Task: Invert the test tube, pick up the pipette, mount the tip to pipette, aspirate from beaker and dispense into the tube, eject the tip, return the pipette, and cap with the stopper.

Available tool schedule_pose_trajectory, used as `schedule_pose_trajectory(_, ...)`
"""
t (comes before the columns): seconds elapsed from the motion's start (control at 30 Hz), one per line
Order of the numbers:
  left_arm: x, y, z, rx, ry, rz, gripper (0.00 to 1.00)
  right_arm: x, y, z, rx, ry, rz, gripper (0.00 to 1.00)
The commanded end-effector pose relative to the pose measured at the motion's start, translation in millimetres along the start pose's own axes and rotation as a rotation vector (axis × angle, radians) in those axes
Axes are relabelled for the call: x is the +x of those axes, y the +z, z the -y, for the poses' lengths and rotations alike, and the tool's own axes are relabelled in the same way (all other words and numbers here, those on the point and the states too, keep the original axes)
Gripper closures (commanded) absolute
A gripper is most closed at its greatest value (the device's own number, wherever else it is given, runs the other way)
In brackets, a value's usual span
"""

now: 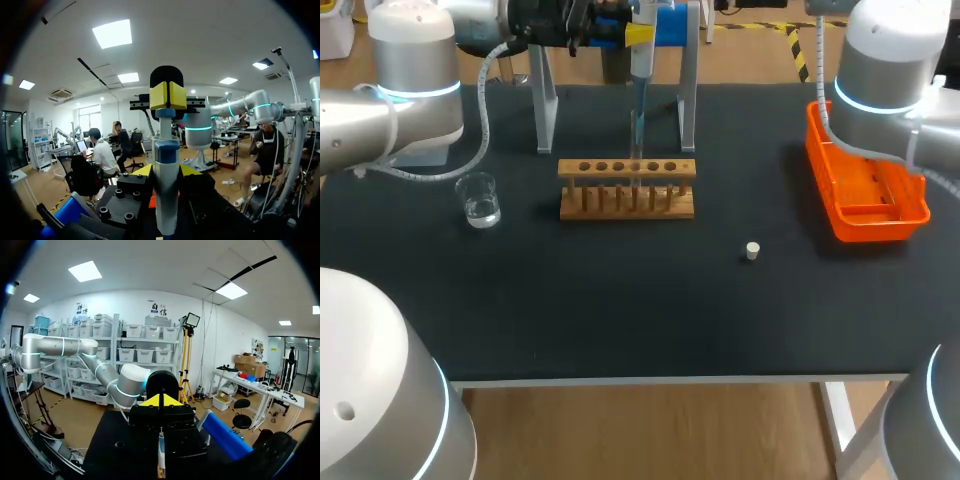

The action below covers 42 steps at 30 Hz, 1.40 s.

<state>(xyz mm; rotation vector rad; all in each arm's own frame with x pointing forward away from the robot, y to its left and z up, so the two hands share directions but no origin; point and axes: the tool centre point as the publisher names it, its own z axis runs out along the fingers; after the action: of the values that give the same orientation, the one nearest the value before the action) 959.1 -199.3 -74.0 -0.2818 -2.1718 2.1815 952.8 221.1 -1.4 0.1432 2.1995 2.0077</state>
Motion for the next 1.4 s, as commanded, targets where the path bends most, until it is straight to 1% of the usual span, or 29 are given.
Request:
schedule_pose_trajectory(0.03, -1.2, -0.8, 0.1, 0.001, 0.0, -0.005, 1.0, -4.7, 6.3, -1.5, 0.004, -0.001, -0.004, 1.0)
schedule_pose_trajectory(0.37, -1.2, -0.8, 0.1, 0.001, 0.0, -0.005, 1.0, -7.4, 9.6, 1.5, 0.009, 0.0, 0.002, 1.0)
schedule_pose_trajectory(1.03, -1.2, -0.8, 0.1, 0.001, 0.0, -0.005, 1.0, 0.7, 8.0, 12.9, 0.005, 0.033, -0.002, 1.0)
schedule_pose_trajectory(1.4, -1.2, -0.8, 0.1, 0.001, 0.0, -0.005, 1.0, 1.6, 7.7, 17.5, 0.006, 0.051, 0.001, 1.0)
